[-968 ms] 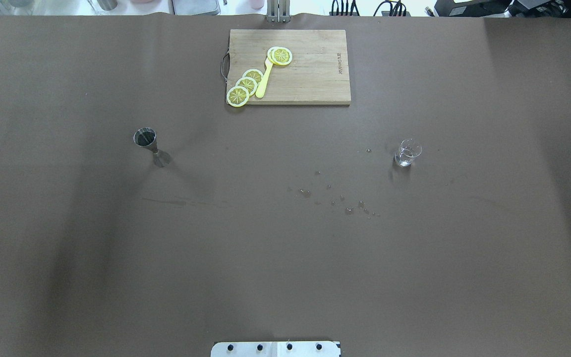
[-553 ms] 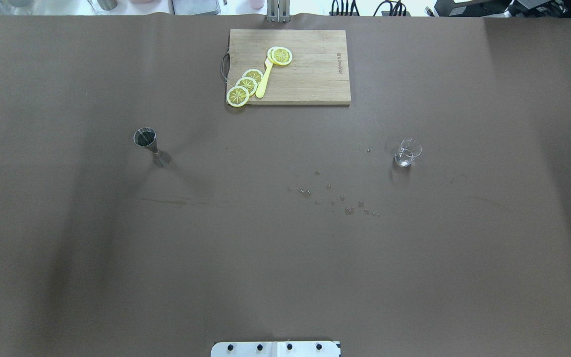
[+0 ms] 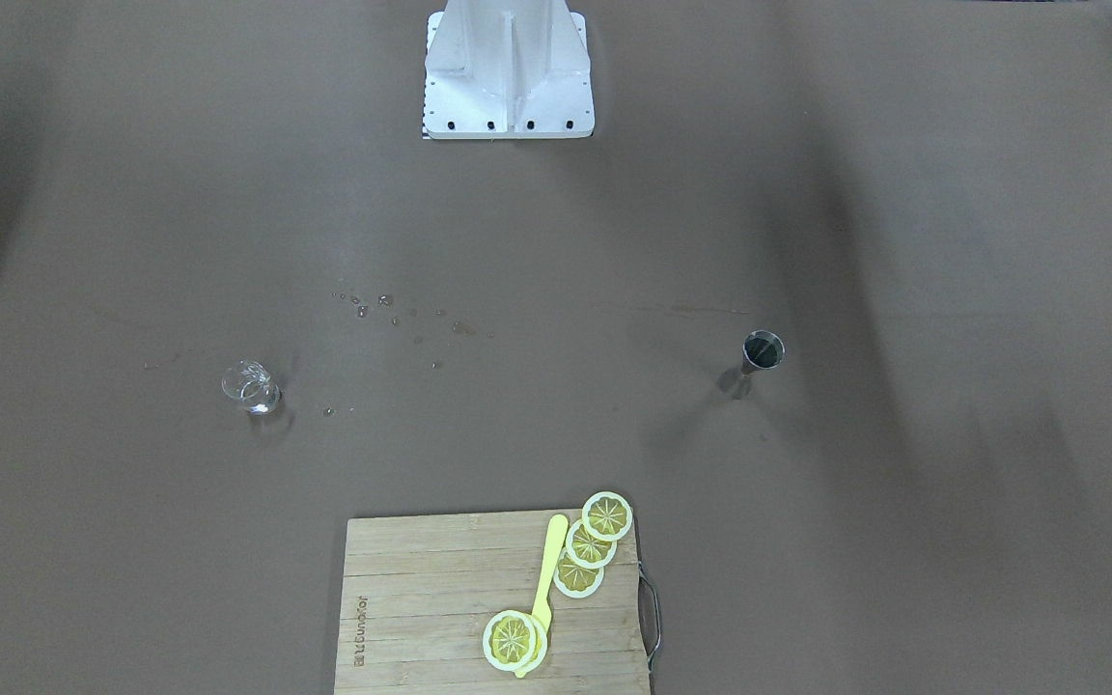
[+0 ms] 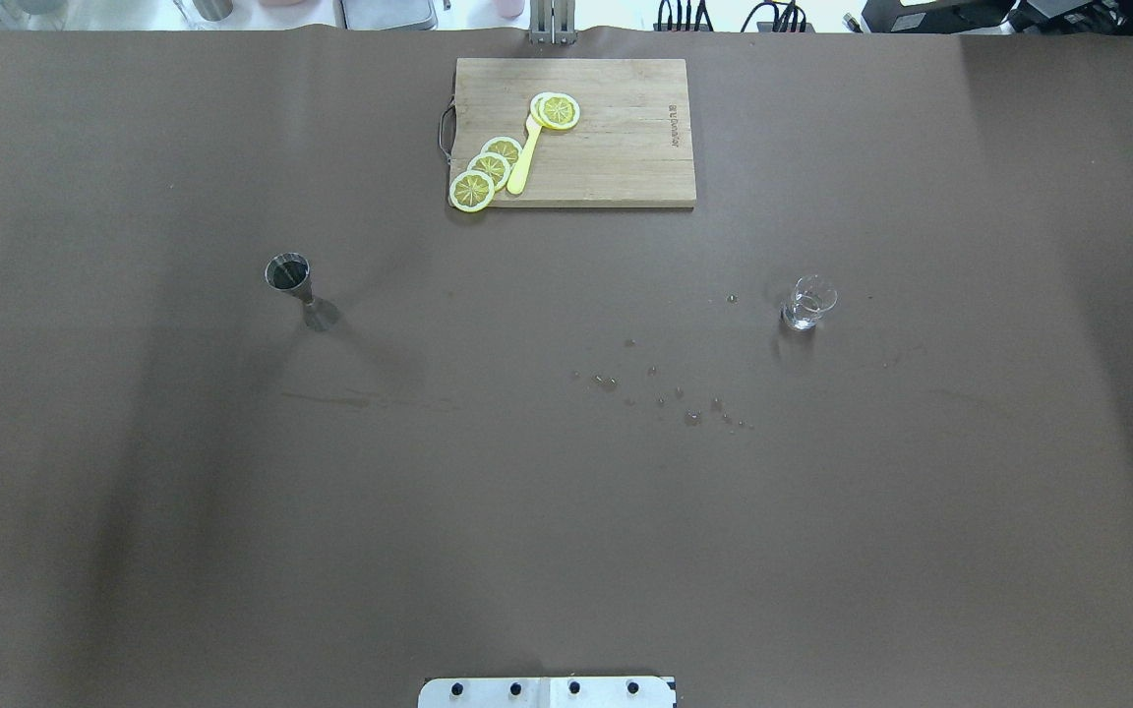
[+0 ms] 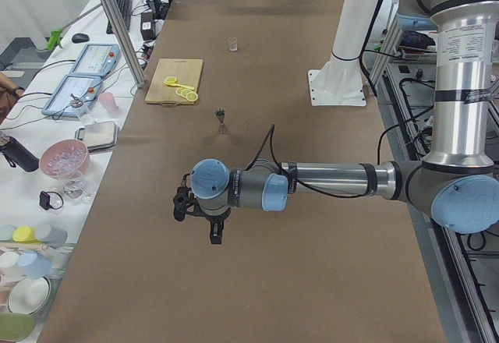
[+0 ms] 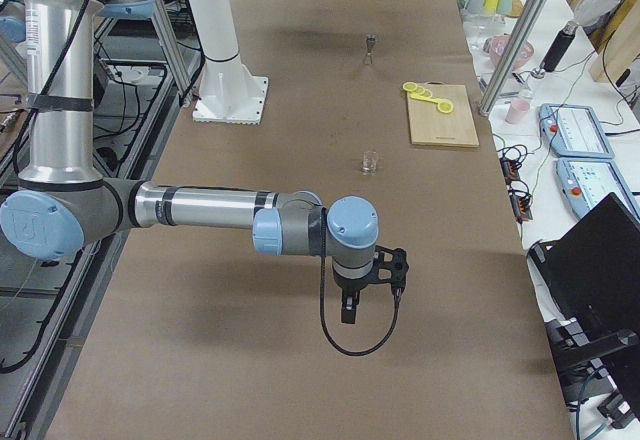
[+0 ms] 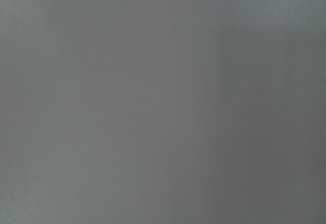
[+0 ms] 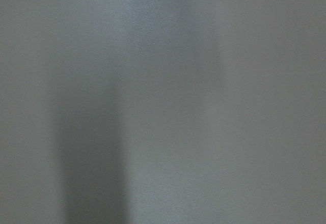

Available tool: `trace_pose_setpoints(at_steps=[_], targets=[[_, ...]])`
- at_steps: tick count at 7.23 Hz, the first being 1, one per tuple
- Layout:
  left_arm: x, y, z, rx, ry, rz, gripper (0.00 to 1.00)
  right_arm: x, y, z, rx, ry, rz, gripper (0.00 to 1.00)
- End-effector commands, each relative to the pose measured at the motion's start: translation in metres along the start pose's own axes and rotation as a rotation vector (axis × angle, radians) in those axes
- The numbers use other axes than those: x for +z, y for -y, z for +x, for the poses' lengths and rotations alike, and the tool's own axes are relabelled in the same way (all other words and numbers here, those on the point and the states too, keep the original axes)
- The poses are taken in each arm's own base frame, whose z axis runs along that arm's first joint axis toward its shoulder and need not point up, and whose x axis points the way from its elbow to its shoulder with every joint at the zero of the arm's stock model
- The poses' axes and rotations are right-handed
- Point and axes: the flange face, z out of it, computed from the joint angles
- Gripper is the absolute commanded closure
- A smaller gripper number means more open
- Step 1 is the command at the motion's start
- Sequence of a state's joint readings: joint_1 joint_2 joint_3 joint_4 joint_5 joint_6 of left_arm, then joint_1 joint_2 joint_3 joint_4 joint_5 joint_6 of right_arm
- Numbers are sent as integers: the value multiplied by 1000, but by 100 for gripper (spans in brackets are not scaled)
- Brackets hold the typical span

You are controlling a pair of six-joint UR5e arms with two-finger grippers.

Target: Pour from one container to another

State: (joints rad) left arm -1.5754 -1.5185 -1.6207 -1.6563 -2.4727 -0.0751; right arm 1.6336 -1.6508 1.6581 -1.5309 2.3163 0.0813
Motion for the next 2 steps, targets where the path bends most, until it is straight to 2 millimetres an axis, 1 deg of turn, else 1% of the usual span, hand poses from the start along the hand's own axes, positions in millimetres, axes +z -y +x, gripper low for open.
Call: trace_pose_setpoints(at_steps=[1,2], targets=[[1,0,-2,-4,0,-3,1,-1,0,0,1,0,1,0],[2,-1,-2,-5,0,-4,1,-1,0,1,2,0,2,0]])
